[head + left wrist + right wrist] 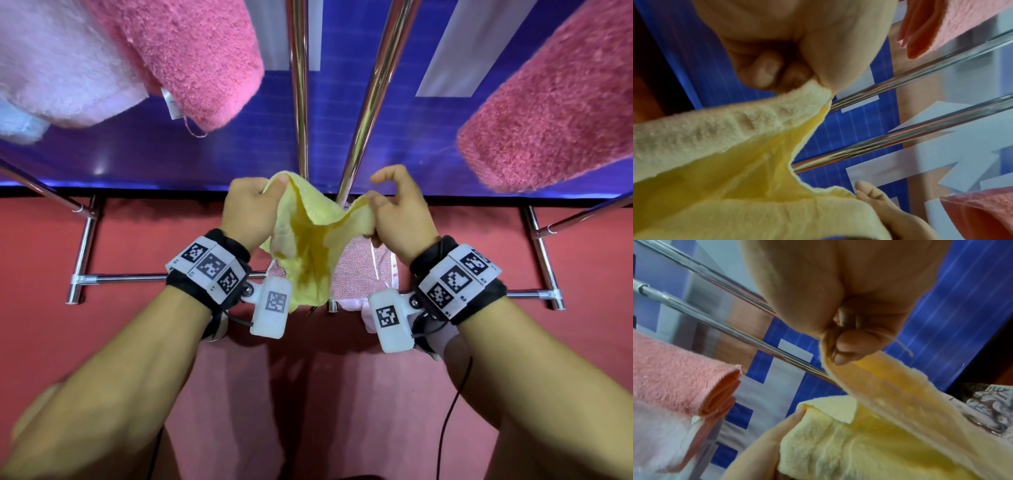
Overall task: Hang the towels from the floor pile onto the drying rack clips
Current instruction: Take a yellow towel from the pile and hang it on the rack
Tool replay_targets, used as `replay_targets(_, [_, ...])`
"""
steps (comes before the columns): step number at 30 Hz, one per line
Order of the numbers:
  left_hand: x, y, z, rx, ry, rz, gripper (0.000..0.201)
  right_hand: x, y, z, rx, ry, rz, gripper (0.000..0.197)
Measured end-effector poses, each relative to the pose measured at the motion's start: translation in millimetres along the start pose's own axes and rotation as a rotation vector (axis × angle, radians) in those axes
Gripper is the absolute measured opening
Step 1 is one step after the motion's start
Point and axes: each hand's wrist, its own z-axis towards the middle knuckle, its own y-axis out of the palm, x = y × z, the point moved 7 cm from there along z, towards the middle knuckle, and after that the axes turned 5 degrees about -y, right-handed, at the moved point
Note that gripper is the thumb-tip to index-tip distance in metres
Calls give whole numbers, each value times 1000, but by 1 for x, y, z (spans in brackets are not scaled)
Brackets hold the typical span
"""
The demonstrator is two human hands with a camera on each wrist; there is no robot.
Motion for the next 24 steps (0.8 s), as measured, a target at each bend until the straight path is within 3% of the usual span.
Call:
replay_targets(2, [1,1,-1,14,-40,-48,58,-8,-3,0,32,18,87,16])
replay_targets(4, [0,6,-3,-8,-66,-100,54,-11,5,-2,-32,40,170,24])
replay_targets(9, [6,41,-25,-297,-124,-282,20,-18,35,-16,-246,30,207,32])
replay_targets(13, [16,53,-38,-458,-110,-391,19,-19,35,-13,-191,-50,141,31])
replay_targets(16, [18,45,-36,-443,-90,-421,24,-19,31,-12,-173,-63,185,23])
replay_targets(21, [21,29,-31,-298,-27,-381,25,-22,30,-11,-163,-85,193,4])
replay_targets(24, [20,29,-30,-291,-35,-389,22,-23,34,-10,-166,-102,169,7])
